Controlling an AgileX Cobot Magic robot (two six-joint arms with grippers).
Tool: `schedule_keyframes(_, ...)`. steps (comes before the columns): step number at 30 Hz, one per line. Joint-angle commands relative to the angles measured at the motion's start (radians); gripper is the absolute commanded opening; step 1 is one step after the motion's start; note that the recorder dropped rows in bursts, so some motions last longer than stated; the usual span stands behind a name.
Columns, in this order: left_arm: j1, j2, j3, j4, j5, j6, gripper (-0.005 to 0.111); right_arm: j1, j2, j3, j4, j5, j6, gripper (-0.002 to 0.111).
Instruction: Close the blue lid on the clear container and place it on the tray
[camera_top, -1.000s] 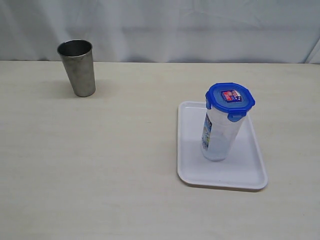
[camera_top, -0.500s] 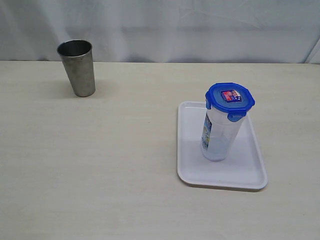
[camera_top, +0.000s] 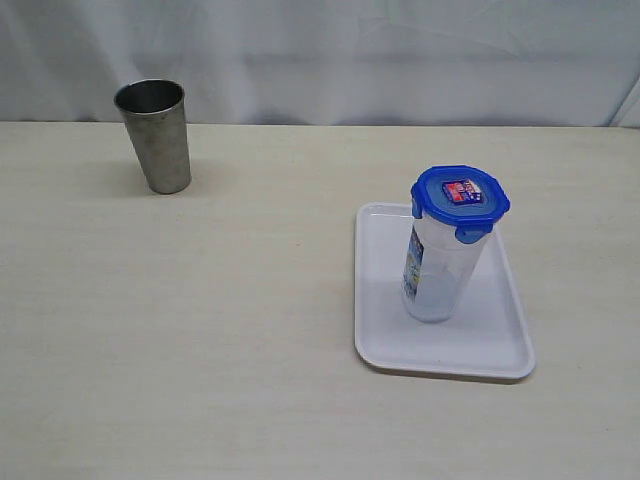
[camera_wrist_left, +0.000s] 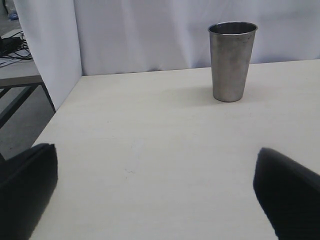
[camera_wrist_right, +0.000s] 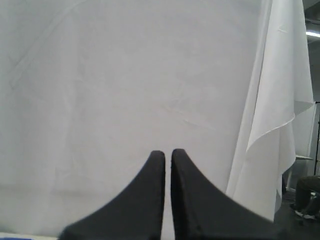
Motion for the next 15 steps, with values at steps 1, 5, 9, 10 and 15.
schedule_keyframes(1, -0.001, -0.003, 0.003, -0.006, -0.007, 0.003, 0.105, -0.007, -0.004, 0.064, -0.042, -0.002, 0.007, 0.005)
schedule_keyframes(5, -0.001, -0.003, 0.003, -0.006, -0.007, 0.003, 0.105, -0.007, -0.004, 0.118, -0.042, 0.017, 0.018, 0.005)
schedule_keyframes(9, -0.001, -0.003, 0.003, -0.006, -0.007, 0.003, 0.105, -0.007, -0.004, 0.118, -0.057, 0.166, 0.016, 0.005)
schedule_keyframes(10, -0.001, -0.003, 0.003, -0.006, -0.007, 0.003, 0.105, -0.007, -0.004, 0.118, -0.067, 0.186, 0.016, 0.005)
schedule_keyframes(15, -0.001, -0.003, 0.003, -0.006, -0.007, 0.003, 0.105, -0.007, -0.002, 0.118, -0.067, 0.297, 0.067, 0.005)
